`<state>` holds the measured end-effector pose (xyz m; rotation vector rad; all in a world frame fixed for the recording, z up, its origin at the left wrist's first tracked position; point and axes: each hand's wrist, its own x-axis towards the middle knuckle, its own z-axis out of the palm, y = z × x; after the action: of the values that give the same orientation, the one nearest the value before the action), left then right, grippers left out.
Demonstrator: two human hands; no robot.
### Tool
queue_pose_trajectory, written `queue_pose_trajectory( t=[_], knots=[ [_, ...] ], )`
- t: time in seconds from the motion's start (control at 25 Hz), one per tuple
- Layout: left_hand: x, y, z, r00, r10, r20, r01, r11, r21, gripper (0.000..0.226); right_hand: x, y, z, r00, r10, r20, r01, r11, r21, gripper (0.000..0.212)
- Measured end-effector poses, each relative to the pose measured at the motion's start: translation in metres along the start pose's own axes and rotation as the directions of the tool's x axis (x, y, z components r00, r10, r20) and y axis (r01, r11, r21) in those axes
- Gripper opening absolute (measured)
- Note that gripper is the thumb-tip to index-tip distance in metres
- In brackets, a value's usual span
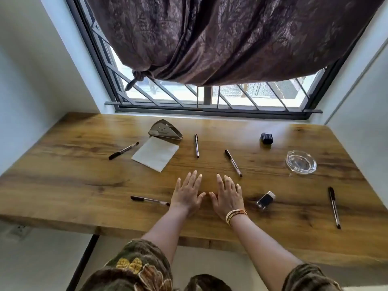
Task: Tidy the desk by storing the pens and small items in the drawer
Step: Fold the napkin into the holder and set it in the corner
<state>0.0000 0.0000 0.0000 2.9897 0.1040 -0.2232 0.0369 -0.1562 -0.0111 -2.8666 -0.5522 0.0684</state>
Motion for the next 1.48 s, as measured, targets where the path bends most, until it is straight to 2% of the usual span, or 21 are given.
queue_pose_trajectory(
  t=[0.16, 0.4, 1.2, 1.28, 1.4, 1.48],
  knots=[
    [-0.005, 0.000, 0.011, 1.000, -0.020, 0.015, 0.020, 1.000, -0.004, 0.063, -0.007, 0.004, 0.011, 0.998, 0.016, -0.059, -0.019, 0.998, -0.056, 0.069],
    [-0.003, -0.005, 0.018, 1.000, -0.010, -0.027, 0.009, 0.998, -0.058, 0.063, -0.007, 0.006, 0.013, 0.995, 0.010, -0.099, -0.011, 1.000, -0.015, 0.067],
    [-0.003, -0.001, 0.012, 0.999, -0.044, 0.022, 0.045, 0.997, -0.062, 0.062, -0.005, 0.006, 0.005, 0.999, -0.027, -0.027, 0.025, 0.999, -0.041, 0.061],
    [0.000, -0.004, 0.003, 1.000, -0.023, -0.008, 0.022, 0.996, -0.087, 0.060, -0.001, 0.006, 0.001, 0.999, -0.041, -0.023, 0.040, 0.998, -0.043, 0.059],
    [0.003, -0.019, -0.011, 0.985, 0.015, -0.169, -0.036, 0.992, -0.123, 0.052, 0.014, -0.003, -0.006, 0.999, -0.040, -0.025, 0.040, 0.999, 0.017, 0.055],
    [0.004, -0.036, -0.016, 0.969, -0.015, -0.247, -0.028, 0.985, -0.170, 0.047, 0.027, -0.016, -0.011, 0.999, -0.044, -0.032, 0.046, 0.997, 0.066, 0.052]
  ],
)
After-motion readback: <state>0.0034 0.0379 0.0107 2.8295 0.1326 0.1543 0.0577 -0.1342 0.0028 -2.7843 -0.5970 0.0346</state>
